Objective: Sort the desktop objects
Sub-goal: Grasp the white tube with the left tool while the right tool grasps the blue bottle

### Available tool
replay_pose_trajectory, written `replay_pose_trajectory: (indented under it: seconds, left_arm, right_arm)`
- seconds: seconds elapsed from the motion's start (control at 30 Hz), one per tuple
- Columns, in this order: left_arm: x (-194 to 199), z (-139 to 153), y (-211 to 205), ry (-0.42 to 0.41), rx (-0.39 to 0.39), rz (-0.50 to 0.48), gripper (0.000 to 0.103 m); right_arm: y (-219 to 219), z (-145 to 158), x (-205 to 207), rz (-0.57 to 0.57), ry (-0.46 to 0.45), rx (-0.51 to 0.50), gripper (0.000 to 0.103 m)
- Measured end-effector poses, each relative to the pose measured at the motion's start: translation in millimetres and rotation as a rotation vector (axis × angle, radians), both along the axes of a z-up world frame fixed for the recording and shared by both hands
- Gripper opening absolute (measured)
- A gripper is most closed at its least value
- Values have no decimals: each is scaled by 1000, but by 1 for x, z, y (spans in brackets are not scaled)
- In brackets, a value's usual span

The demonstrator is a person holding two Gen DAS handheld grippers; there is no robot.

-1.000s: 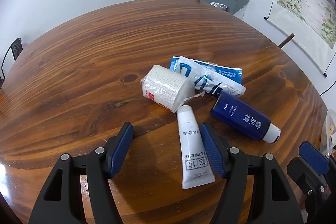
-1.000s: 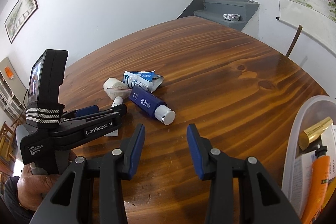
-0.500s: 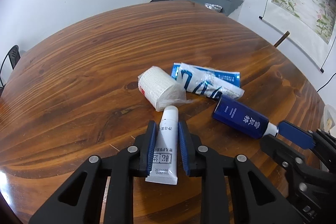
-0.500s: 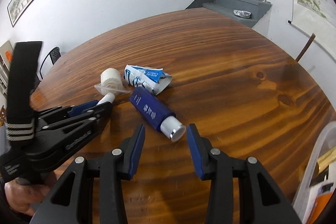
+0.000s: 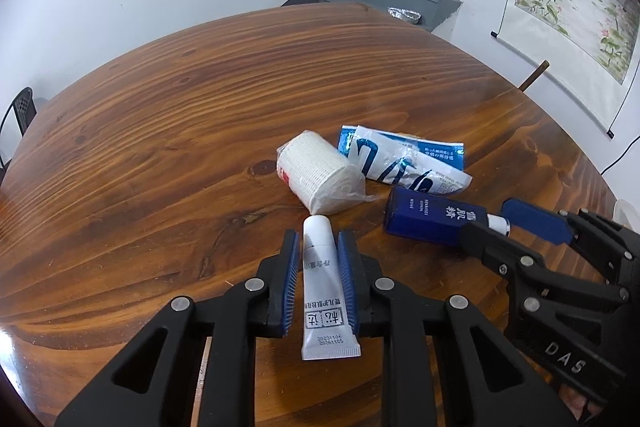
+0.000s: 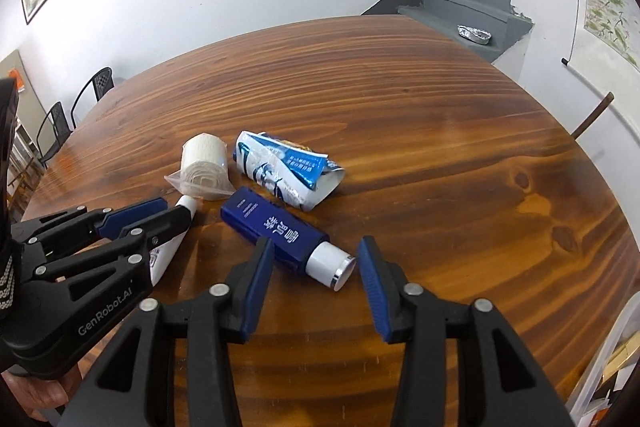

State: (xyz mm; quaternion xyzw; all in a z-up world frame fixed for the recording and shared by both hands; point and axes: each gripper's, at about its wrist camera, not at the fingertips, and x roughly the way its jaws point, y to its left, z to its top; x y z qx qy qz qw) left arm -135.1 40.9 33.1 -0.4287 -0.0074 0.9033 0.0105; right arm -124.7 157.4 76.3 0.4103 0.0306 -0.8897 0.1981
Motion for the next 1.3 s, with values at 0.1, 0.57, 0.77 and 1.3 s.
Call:
replay_pose_trajectory:
  seconds: [0.1, 0.57, 0.77, 1.3]
  left_arm:
    - [-1, -4, 0, -19, 7, -17, 23]
    - [0, -9, -2, -30, -12, -66, 23]
    - [2, -9, 2, -27, -33, -67, 21]
    - [12, 5, 22, 14, -28, -122, 21]
  right_arm:
    - [0, 1, -3, -1, 8, -1, 59]
    - [-17, -9, -4, 128, -30, 1, 61]
    - [-18, -11, -4, 128, -30, 14, 58]
    - [-1, -1, 22, 63, 1, 17, 36]
